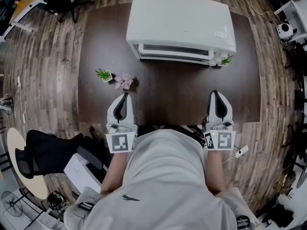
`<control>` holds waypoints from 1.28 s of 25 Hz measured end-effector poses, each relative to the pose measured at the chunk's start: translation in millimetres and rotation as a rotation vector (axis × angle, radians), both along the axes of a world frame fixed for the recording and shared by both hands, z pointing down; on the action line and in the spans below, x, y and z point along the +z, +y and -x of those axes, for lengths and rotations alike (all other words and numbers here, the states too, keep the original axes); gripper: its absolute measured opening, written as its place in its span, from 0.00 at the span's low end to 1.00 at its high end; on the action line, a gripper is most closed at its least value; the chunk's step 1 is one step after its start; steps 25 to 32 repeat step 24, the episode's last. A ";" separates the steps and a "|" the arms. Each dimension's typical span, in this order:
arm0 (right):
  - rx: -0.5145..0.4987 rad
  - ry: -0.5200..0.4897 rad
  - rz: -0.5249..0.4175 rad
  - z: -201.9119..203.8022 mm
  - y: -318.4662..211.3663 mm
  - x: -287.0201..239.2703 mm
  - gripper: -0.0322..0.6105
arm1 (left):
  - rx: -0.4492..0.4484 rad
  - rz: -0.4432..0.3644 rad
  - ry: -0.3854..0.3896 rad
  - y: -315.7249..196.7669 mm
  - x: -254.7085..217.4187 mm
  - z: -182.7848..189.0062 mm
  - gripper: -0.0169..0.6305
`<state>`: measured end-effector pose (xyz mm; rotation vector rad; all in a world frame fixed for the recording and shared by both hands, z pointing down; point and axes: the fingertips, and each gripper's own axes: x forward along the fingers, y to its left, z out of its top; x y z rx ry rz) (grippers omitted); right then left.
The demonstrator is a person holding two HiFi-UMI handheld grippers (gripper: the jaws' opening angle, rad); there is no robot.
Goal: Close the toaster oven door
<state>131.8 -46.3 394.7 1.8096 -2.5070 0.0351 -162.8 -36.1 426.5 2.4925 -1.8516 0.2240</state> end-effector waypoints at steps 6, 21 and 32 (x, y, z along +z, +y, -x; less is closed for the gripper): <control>0.004 0.014 0.020 5.0 -1.3 5.1 0.05 | -0.010 0.028 -0.015 -1.7 4.0 8.8 0.03; -0.023 -0.016 0.037 9.8 -6.8 8.8 0.05 | 0.021 0.034 -0.011 -7.0 7.6 2.4 0.03; -0.024 -0.016 0.041 8.9 -6.2 10.4 0.05 | 0.023 0.044 -0.007 -6.6 11.2 1.4 0.03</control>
